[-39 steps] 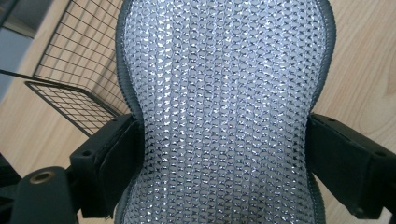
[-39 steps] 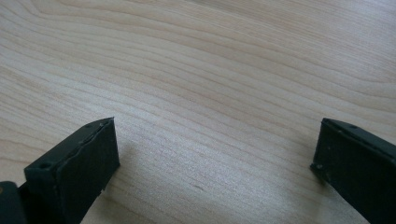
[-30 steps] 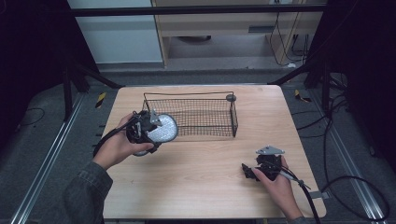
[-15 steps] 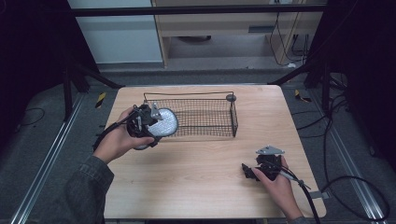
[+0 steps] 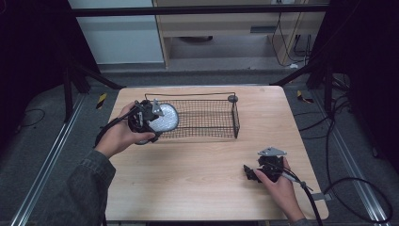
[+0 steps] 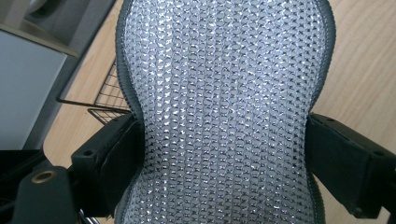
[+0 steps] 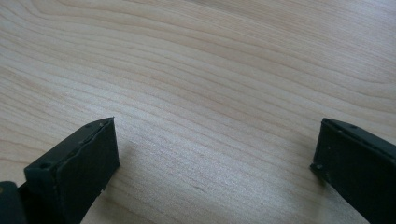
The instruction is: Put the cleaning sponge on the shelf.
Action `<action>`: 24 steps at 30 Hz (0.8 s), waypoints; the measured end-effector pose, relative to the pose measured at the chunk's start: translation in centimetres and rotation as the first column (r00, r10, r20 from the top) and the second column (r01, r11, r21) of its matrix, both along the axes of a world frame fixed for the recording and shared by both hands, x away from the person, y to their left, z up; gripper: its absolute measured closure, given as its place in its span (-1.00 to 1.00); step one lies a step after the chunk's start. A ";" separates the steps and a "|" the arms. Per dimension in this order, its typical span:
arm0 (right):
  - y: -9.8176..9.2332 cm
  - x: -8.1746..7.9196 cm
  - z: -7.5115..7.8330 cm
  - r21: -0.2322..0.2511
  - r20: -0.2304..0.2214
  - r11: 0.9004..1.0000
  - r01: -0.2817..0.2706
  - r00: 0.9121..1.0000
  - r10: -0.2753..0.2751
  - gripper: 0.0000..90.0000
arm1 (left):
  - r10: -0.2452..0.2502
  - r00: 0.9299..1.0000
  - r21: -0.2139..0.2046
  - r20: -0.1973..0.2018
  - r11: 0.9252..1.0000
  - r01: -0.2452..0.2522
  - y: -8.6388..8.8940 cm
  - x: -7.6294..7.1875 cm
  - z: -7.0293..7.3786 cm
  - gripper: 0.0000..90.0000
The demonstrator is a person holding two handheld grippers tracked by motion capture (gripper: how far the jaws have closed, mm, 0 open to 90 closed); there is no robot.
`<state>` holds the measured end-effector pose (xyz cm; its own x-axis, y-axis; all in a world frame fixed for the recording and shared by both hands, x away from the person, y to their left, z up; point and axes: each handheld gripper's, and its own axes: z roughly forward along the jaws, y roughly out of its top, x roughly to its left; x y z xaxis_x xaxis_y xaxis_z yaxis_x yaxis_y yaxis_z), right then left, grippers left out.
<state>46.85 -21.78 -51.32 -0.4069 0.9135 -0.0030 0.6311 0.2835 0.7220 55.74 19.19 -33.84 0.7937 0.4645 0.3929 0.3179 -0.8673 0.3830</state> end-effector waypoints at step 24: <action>0.0 0.0 0.0 0.000 0.000 1.000 0.000 1.000 0.000 -0.99 | -0.036 0.998 0.040 0.049 0.999 0.034 -1.1 2.5 0.5 -0.72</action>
